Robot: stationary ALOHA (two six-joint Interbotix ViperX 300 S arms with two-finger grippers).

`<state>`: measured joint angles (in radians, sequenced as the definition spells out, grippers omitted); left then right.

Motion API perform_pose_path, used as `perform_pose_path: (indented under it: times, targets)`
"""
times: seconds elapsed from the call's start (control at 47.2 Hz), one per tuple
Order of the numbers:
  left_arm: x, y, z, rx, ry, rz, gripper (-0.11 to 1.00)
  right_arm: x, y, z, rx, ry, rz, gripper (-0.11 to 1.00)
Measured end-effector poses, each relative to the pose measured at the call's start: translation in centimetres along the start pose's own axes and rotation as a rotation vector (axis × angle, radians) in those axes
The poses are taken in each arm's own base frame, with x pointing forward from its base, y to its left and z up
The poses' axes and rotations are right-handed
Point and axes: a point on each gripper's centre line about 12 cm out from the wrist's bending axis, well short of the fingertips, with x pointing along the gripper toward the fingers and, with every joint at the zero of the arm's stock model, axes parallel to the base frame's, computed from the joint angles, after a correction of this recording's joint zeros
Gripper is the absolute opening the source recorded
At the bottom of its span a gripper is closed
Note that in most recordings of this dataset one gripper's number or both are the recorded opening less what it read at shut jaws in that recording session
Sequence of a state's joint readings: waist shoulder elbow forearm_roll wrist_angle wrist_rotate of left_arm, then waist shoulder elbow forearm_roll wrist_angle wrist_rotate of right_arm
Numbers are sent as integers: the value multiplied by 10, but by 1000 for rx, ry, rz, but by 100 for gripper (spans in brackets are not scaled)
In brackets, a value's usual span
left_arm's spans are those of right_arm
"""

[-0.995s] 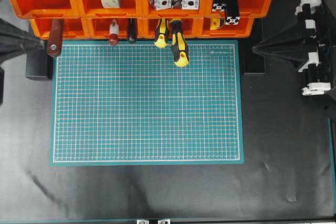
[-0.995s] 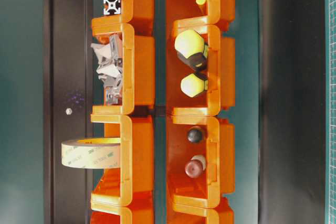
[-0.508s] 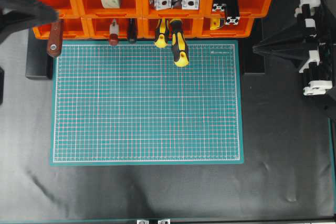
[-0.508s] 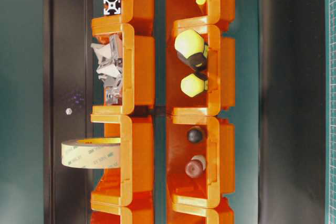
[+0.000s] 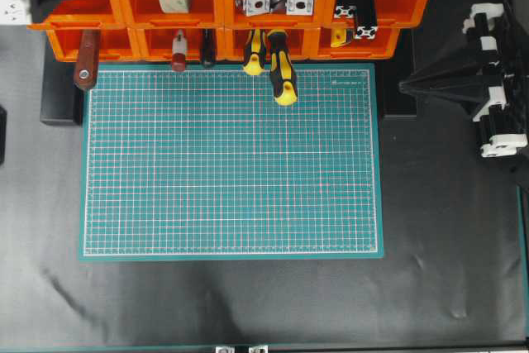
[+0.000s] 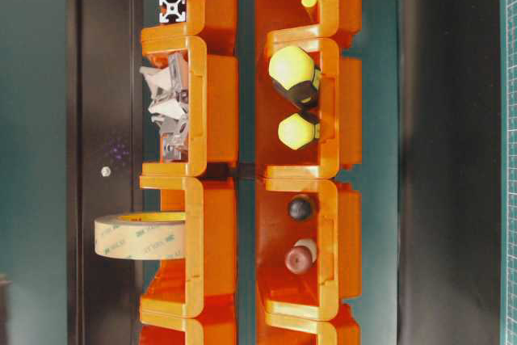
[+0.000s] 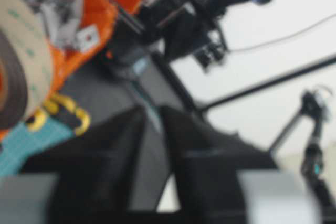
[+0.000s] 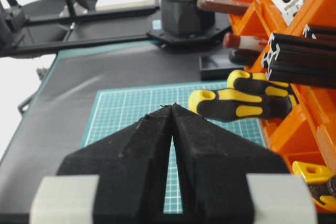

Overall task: Pick foam from container rack with left arm.
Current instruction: 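Move the left gripper up to the black double-sided tape roll in the rack, then close the left gripper on the tape roll's rim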

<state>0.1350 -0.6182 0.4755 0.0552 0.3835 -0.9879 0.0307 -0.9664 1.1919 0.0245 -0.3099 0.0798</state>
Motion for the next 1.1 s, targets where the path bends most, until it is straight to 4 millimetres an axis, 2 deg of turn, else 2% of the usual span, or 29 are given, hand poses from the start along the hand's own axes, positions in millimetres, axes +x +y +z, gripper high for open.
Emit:
perform_pose_path:
  times: [0.169,0.254,0.529,0.72,1.101]
  targets:
    - [11,8,2,-81,19,69,79,0,0,0,-3,-1,2,-1]
    - [15,13,4,-88,17,93,90,0,2,0,-2,-2,8,-1]
    - [17,22,10,-106,11,146,88,0,4,0,-2,-1,18,-1]
    - [28,30,8,-117,51,223,88,0,4,0,-5,-1,20,-1]
    - [59,35,18,-124,56,277,88,0,6,0,-5,0,31,-1]
